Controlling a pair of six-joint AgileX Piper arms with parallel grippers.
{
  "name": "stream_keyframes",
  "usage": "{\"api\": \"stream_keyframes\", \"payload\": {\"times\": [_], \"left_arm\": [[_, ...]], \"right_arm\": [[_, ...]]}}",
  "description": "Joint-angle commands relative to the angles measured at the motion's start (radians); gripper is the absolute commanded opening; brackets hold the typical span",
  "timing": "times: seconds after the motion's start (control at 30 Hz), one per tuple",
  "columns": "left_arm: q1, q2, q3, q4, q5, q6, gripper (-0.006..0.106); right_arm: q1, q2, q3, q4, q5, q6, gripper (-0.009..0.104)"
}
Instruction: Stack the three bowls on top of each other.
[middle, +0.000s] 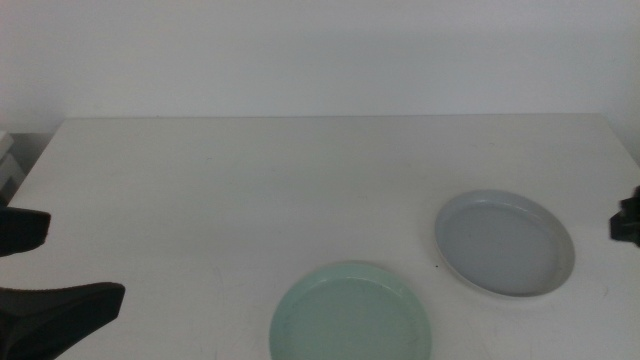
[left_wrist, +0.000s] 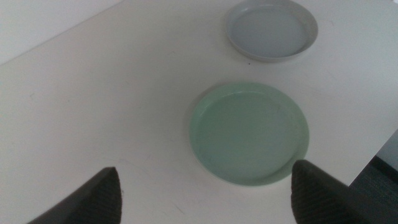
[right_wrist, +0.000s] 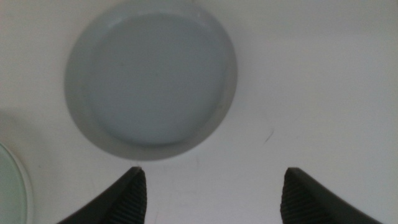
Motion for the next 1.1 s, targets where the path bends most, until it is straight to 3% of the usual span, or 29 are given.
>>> {"api": "stream_keyframes", "payload": {"times": [0.0,0.23,0.37,0.7,0.87,1.07], "left_arm": [[0.002,0.006,-0.032,-0.017,-0.07,-0.014,0.105],[0.002,0.006,-0.032,-0.017,-0.071,-0.014,0.105],[0.002,0.006,-0.032,-0.014,-0.071,-0.014,0.105],[0.002,0.006,-0.032,-0.014,-0.071,-0.014,0.105],[0.002,0.006,-0.032,-0.014,-0.071,-0.014,0.105],[0.002,0.006,-0.032,-0.014,-0.069,-0.014,0.105]], "right_arm": [[-0.008,0.048,-0.045,0.011,-0.036,0.001,0.055],[-0.008,0.271,-0.131,0.05,-0.026,0.001,0.055],[-0.024,0.426,-0.264,0.062,0.068,-0.001,0.055],[-0.026,0.723,-0.495,-0.048,0.104,-0.012,0.053],[-0.026,0.801,-0.538,-0.098,0.123,-0.015,0.045],[-0.026,0.866,-0.539,-0.101,0.091,-0.015,0.034]]}}
